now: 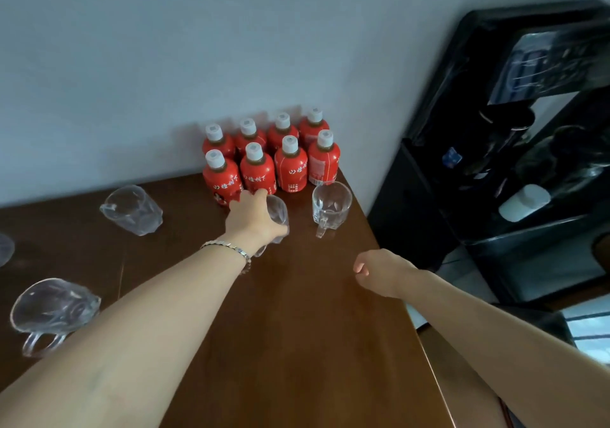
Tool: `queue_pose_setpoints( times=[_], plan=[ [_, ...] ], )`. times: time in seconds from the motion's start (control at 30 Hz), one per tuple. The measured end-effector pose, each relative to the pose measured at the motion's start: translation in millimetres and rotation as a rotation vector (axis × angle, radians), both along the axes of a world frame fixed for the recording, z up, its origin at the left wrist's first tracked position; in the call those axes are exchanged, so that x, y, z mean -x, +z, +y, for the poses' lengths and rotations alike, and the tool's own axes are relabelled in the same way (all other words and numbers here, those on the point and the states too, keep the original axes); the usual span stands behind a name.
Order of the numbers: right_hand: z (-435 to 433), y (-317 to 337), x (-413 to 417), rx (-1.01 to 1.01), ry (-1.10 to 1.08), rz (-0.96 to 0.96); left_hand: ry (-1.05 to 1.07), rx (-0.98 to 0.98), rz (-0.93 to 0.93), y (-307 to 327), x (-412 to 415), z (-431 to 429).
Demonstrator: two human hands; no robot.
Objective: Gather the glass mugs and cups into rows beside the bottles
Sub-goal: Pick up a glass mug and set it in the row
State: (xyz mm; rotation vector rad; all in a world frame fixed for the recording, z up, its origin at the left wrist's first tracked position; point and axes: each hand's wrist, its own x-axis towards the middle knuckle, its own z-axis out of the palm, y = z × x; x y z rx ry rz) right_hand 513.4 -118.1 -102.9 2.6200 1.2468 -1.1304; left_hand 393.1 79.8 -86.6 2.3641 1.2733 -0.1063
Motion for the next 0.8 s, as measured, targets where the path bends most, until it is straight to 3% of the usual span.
queue_pose_setpoints(
  times=[0.33, 0.47, 0.63, 0.8],
  plan=[
    [3.4, -20.9, -9.2, 0.011, 0.022, 0.058, 0.0, -0.032, 0.012, -20.5, -32.0, 5.1],
    [1.1, -14.8, -1.0, 0.045, 0.036, 0.046, -0.075, 0.019, 0.118, -6.6, -19.6, -0.2],
    [4.3, 5.3, 25.8, 0.043, 0.063, 0.021, -0.133, -0.103, 0.115, 29.6, 33.8, -19.2],
    [26.0, 27.9, 87.0, 0.03, 0.172, -0.01, -0.149, -0.003, 0.313, 52.1, 136.8, -24.5]
  ],
)
